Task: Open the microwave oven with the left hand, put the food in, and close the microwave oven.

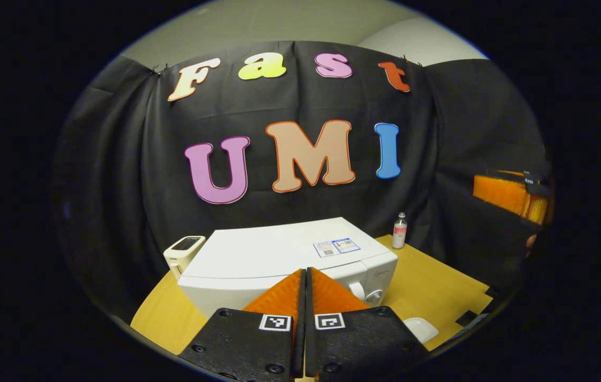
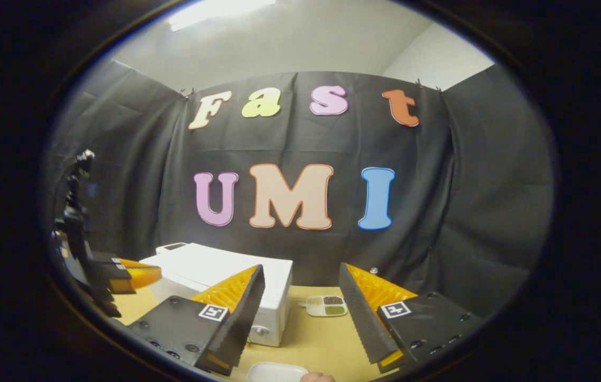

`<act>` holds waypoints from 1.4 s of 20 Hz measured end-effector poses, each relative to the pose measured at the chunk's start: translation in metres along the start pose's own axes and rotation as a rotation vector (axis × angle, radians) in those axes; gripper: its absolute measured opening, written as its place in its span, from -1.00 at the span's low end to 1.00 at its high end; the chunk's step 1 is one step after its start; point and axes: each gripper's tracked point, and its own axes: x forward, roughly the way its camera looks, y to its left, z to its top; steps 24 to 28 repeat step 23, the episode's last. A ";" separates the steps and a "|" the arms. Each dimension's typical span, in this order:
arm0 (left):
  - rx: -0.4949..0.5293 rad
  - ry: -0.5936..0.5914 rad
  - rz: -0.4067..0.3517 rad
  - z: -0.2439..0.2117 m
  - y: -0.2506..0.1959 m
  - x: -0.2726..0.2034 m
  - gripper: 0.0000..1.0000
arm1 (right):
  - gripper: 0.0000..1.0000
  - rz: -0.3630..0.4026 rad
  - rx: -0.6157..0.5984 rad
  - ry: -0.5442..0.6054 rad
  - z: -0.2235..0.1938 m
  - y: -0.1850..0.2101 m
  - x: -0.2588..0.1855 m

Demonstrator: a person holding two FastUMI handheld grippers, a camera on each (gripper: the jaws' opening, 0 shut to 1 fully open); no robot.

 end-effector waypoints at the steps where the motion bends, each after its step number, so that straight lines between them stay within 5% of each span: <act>1: -0.007 -0.015 -0.011 0.010 -0.001 -0.008 -0.96 | 0.66 0.003 0.003 -0.001 0.001 0.001 0.001; 7: 0.083 -0.086 0.003 0.057 0.000 -0.042 -0.94 | 0.66 0.031 -0.002 0.014 -0.004 0.011 0.005; 8: 0.092 -0.091 -0.005 0.061 -0.004 -0.046 -0.80 | 0.66 0.036 -0.004 0.018 -0.006 0.012 0.005; 9: 0.107 -0.098 -0.014 0.063 -0.008 -0.049 -0.54 | 0.77 0.035 -0.008 0.018 -0.004 0.012 0.005; 12: 0.136 -0.109 -0.006 0.067 -0.015 -0.058 1.00 | 0.92 0.035 -0.007 0.020 -0.006 0.009 0.005; 18: 0.055 -0.130 0.034 0.078 -0.013 -0.067 0.94 | 0.90 0.035 -0.024 0.022 -0.010 0.009 0.003; 28: 0.058 -0.150 0.063 0.085 -0.003 -0.073 0.94 | 0.93 0.013 -0.018 0.019 -0.012 0.007 0.002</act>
